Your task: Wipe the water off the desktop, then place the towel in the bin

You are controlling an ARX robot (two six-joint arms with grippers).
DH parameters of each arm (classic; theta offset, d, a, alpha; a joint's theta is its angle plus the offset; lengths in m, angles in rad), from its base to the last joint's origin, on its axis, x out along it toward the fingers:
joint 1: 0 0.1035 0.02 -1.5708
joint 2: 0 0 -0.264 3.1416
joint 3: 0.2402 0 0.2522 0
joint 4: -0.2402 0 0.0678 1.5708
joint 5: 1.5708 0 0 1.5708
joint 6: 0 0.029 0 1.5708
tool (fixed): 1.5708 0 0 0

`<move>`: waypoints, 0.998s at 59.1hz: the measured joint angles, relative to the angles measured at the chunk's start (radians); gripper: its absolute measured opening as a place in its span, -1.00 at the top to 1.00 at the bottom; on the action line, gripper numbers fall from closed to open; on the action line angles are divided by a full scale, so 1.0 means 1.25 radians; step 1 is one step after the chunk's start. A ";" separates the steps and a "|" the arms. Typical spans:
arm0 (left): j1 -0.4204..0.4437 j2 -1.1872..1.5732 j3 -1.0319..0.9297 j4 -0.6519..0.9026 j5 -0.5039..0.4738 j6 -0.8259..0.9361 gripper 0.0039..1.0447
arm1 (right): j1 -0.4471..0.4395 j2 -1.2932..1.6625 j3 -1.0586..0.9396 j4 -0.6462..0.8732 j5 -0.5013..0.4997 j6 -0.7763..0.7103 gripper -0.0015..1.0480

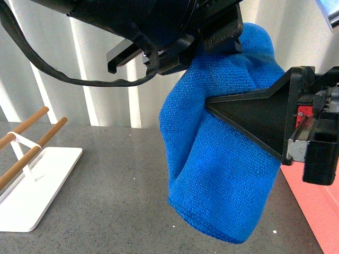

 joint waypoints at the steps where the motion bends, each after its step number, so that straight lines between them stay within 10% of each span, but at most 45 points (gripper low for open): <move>1: 0.000 0.000 0.000 -0.001 0.000 0.000 0.89 | -0.001 -0.001 0.000 0.000 0.000 0.000 0.90; 11: 0.009 -0.001 0.002 -0.010 0.001 0.000 0.82 | -0.010 -0.011 0.004 0.000 0.005 0.002 0.90; 44: 0.255 -0.031 -0.053 -0.024 0.056 0.056 -0.91 | -0.095 -0.027 0.025 -0.048 0.096 0.033 0.90; 59: 0.386 -0.056 -0.125 -0.055 0.088 0.128 -0.88 | -0.137 -0.020 0.028 -0.063 0.127 0.037 0.90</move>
